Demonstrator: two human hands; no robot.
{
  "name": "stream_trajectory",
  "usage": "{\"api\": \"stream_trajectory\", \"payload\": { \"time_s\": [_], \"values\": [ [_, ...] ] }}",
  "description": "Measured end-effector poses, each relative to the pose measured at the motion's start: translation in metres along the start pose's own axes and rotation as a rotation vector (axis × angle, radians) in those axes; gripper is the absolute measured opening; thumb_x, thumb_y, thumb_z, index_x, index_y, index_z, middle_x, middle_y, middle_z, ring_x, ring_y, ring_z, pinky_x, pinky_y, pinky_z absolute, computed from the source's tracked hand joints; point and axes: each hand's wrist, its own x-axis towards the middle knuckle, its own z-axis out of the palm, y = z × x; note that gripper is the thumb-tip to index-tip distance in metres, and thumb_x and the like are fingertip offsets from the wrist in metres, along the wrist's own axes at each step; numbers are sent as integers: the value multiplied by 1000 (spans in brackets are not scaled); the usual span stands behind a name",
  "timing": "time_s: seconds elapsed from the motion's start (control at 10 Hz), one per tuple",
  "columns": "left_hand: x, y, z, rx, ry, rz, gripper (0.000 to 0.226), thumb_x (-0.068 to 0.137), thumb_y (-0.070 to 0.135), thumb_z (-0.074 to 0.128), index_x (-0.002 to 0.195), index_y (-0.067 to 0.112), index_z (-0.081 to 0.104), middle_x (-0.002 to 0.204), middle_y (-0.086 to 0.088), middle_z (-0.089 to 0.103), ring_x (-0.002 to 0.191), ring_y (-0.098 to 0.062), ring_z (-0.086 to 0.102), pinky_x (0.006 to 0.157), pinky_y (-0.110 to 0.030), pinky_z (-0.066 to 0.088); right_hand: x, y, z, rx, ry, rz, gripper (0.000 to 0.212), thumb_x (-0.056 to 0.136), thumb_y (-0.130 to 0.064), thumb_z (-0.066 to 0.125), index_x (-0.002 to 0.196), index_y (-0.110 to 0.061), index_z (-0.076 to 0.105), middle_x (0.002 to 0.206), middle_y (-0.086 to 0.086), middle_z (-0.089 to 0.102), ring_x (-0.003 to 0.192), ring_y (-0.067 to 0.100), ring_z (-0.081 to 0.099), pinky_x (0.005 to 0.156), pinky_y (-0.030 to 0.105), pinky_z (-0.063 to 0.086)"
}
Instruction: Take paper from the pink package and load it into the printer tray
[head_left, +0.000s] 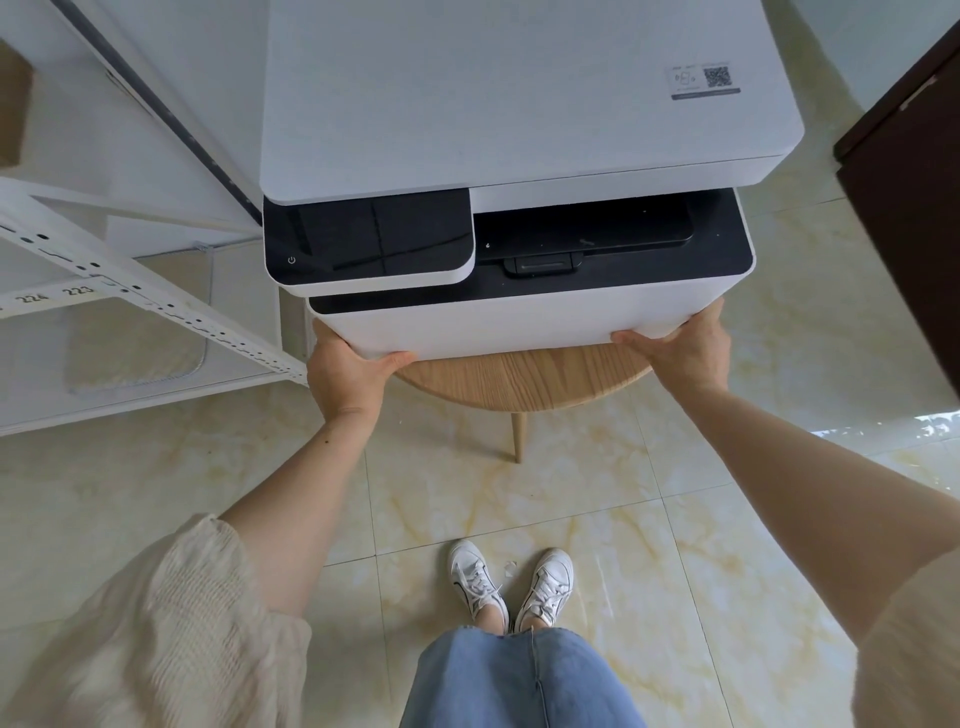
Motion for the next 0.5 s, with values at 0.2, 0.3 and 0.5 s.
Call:
{"api": "stream_trajectory", "payload": {
  "time_s": [0.2,0.3,0.5],
  "values": [
    [12,-13,-6,45,-86,66,60,58,27,91,100,2,56,95,-17,73,90,-34,69,77,-42,56,3,4,-6,-94,-56,26,91,65,-43,83,136,-20,32,119,5,63,108,32,60,79,42,50],
    [10,-17,-8,68,-108,55,48,66,24,87,100,2,61,102,-16,73,96,-33,69,84,-43,55,6,5,-12,-169,-81,18,81,71,-40,80,135,-20,34,122,7,64,110,34,59,78,43,49],
    [-17,-31,-12,23,-39,-15,43,75,17,81,104,8,51,111,-9,71,105,-26,68,75,-32,48,4,14,-23,-289,-84,42,45,84,-10,64,122,-13,40,124,7,64,109,34,59,83,47,51]
  ]
}}
